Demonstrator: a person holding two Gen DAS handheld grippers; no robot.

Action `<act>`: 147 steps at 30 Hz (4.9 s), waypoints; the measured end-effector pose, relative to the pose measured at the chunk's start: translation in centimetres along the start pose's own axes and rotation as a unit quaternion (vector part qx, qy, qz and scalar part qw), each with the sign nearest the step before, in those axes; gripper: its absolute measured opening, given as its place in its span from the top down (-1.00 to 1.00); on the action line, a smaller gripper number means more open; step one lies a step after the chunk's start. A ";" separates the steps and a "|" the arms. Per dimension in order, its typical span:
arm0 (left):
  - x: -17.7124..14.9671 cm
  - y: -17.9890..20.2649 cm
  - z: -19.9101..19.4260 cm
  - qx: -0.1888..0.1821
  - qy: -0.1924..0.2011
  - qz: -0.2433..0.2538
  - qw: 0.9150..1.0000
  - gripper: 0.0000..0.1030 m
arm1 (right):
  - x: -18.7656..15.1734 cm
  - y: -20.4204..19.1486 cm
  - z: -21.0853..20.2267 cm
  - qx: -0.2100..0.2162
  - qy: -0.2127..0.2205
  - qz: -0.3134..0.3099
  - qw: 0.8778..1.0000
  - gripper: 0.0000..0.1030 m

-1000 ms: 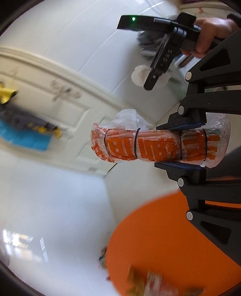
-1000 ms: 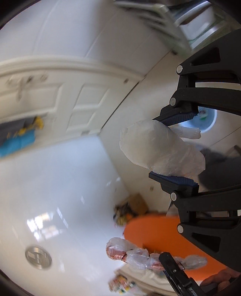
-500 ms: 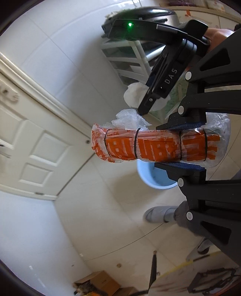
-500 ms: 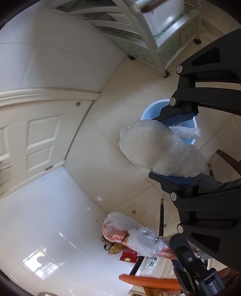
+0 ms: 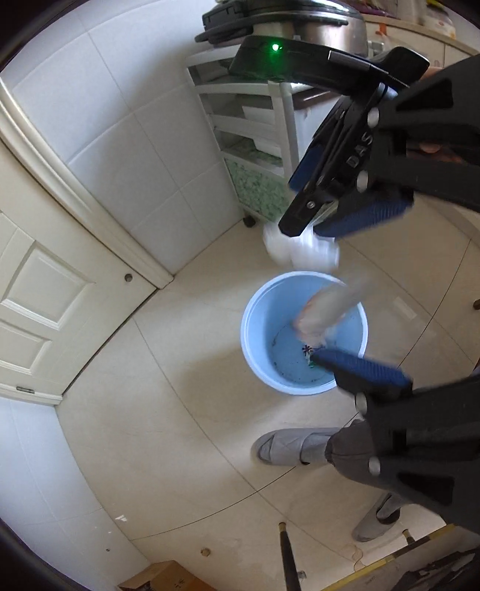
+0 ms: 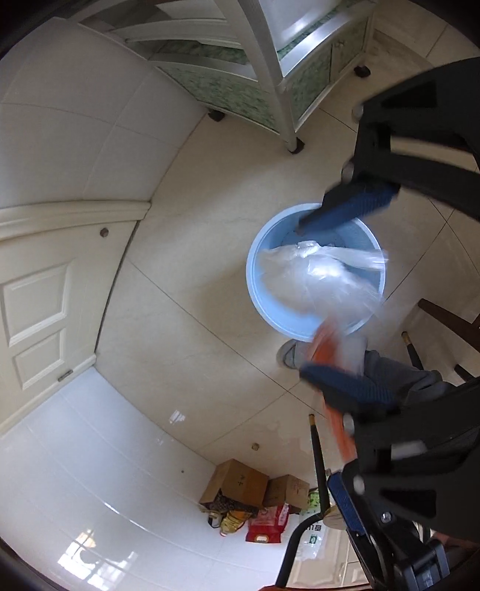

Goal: Collect trash
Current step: 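Carry both bags to the blue bin and open both tools to drop them, then move both tools back over the orange table, then grasp the milk carton with the left tool while the right tool grasps the red-printed plastic bag, then carry the carton and bag to the blue bin and open both tools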

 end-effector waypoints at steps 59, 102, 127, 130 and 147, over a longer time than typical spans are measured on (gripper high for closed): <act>-52.7 8.4 -49.9 0.330 0.518 -0.114 0.781 -0.98 | -21.3 -42.9 -45.8 0.224 0.374 -0.329 0.838 -1.00; -25.3 -14.5 -44.3 0.261 0.381 -0.159 0.873 -0.97 | -21.2 -57.5 -20.6 0.142 0.167 -0.484 0.847 -0.90; -10.0 -25.2 -45.2 0.218 0.388 -0.155 0.882 0.13 | -23.0 -57.4 -21.8 0.232 0.140 -0.479 0.835 -0.08; -10.2 -25.7 -46.4 0.230 0.405 -0.156 0.871 0.13 | -23.0 -56.1 -23.0 0.246 0.145 -0.463 0.839 -0.08; -14.1 -22.3 -47.9 0.248 0.445 -0.120 0.852 0.13 | -20.9 -48.4 -30.4 0.297 0.194 -0.402 0.844 -0.08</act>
Point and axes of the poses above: each gripper's, at about its wrist camera, not at the fingertips, and z roughly the way its jaws point, y to its right, x to its top, the point moved 8 cm from there along z, roughly the way its jaws point, and after that the axes turned 12 degrees about -x, right-handed, at the moved point
